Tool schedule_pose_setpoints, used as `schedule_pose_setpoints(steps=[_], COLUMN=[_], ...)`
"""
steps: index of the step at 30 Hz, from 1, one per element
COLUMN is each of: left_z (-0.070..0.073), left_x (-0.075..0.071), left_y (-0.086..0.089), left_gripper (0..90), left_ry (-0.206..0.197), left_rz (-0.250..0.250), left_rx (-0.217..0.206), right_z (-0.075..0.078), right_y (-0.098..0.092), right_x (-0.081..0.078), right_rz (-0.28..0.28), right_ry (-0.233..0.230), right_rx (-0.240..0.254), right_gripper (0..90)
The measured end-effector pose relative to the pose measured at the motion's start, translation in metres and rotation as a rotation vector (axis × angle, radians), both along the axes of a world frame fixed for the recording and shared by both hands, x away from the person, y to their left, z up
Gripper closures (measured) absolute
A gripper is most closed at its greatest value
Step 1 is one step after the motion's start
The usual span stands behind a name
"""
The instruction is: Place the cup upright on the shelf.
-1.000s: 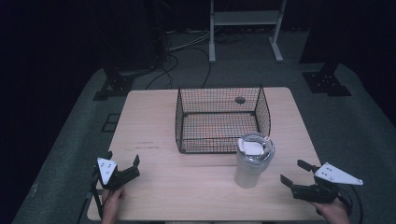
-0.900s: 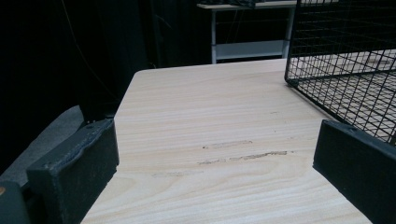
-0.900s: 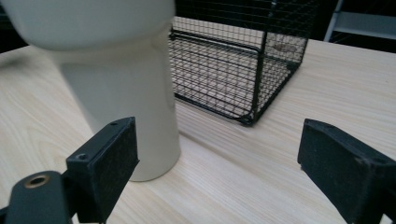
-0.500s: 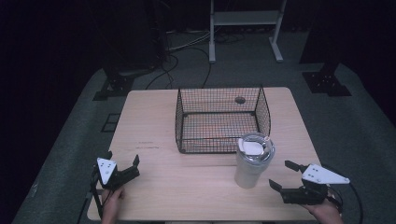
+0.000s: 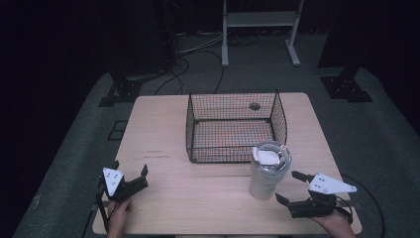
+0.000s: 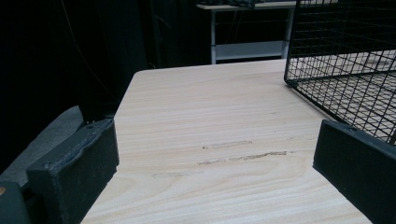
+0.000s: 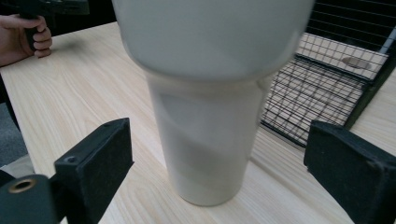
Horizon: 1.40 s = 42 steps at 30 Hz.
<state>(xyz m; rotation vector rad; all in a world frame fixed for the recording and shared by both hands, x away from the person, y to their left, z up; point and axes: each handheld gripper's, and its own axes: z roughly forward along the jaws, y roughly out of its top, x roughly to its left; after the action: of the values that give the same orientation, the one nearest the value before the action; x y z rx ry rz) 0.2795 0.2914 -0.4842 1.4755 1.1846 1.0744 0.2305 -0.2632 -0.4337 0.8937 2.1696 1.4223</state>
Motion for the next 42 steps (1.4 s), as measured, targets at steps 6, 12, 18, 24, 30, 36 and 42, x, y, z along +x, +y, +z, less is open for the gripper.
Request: schedule_pose_setpoints(steps=[6, 12, 18, 24, 30, 36, 42], left_z=[0.000, 0.000, 0.000, 0.000, 0.000, 0.000, 0.000], left_x=[0.000, 0.000, 0.000, 0.000, -0.001, -0.001, -0.001], left_y=[0.000, 0.000, 0.000, -0.001, -0.001, -0.001, -0.001], left_gripper=[0.0, 0.0, 0.0, 0.0, 0.0, 0.0, 0.0], left_ry=[-0.001, -0.003, -0.005, -0.005, -0.006, -0.007, -0.007], left_rz=[-0.001, -0.002, -0.004, -0.004, -0.005, -0.006, -0.005], left_rx=[-0.001, 0.001, 0.004, 0.005, 0.004, 0.004, 0.004], right_z=[-0.002, -0.004, -0.009, -0.011, -0.014, -0.018, -0.022], right_y=[0.007, 0.012, 0.016, 0.020, 0.028, 0.033, 0.037], right_x=[0.004, 0.008, 0.013, 0.018, 0.025, 0.031, 0.035], right_rz=[0.006, 0.001, 0.004, 0.007, 0.013, 0.018, 0.017], right_ry=[0.008, 0.008, 0.013, 0.013, 0.006, -0.005, -0.010], right_rx=[-0.005, -0.007, -0.004, 0.010, 0.029, 0.066, 0.089], right_gripper=[2.9, 1.9, 1.9, 1.9, 1.9, 1.9, 1.9])
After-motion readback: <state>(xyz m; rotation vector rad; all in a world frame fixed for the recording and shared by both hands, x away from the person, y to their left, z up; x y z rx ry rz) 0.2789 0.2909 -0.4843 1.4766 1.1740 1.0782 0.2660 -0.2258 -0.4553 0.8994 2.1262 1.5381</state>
